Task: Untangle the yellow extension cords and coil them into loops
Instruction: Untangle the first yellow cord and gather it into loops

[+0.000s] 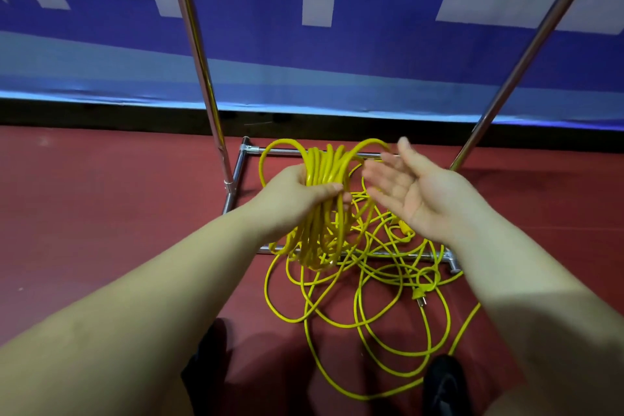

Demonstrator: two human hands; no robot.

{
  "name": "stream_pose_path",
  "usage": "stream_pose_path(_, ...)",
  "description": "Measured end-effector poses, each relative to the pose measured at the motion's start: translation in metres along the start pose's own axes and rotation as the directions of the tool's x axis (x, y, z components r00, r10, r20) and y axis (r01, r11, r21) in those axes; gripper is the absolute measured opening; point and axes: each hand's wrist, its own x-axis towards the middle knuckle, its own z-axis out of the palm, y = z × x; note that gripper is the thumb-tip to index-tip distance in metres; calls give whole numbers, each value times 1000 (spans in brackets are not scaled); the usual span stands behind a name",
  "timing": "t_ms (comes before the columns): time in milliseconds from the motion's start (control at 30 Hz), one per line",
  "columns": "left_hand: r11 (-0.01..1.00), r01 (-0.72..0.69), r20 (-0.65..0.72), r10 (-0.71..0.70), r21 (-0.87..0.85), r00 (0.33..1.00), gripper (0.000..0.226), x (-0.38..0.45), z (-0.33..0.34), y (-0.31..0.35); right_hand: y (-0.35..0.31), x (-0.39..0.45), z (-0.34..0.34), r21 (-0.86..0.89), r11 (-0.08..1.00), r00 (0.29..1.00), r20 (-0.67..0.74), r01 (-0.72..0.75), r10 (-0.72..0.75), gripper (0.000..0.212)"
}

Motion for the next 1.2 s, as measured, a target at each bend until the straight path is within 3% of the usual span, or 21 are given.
stream_pose_path(33,994,24,-44,-29,-107,999,6,2,-1,0,4,-1,0,-284,959,1000,-8,24,-28,28)
stream_pose_path(100,971,32,-122,-62,-237,991,8,5,-3,2,15,-4,0,-773,631,995,9,72,-102,31)
stream_pose_path(133,961,27,-148,-70,-277,987,10,7,-4,3,22,-3,0,-888,451,991,35,92,-132,32)
stream_pose_path(167,949,25,-164,-80,-314,983,12,7,-5,4,29,-3,-1,-934,338,987,68,113,-142,32)
stream_pose_path(300,905,39,-210,-140,-424,968,16,6,-6,10,50,3,1,-926,249,957,257,284,-136,20)
stream_pose_path(467,847,20,-280,-198,-531,939,20,7,-16,15,41,5,-2,-863,374,940,322,341,-115,15)
stream_pose_path(667,769,-63,-348,-214,-637,913,19,7,-27,21,47,6,-25,-978,-46,953,189,205,236,11)
stream_pose_path(767,751,-101,-378,-207,-652,902,23,7,-40,25,47,6,-31,-952,-204,942,163,228,294,10)
stream_pose_path(833,751,-121,-399,-200,-649,895,24,8,-50,25,44,8,-35,-972,-95,954,188,215,235,6)
stream_pose_path(933,774,-127,-449,-217,-621,867,16,13,-58,16,34,10,-38,-941,291,982,189,174,24,13)
stream_pose_path(1033,844,-42,-446,-239,-534,863,13,17,-52,6,22,6,-33,-753,642,989,95,144,-111,14)
stream_pose_path(1100,879,29,-409,-250,-475,878,14,17,-47,4,17,4,-30,-605,793,995,-7,74,-98,20)
stream_pose_path(1200,907,130,-303,-265,-401,915,11,13,-39,6,12,4,-29,-416,909,996,-82,-12,-25,22)
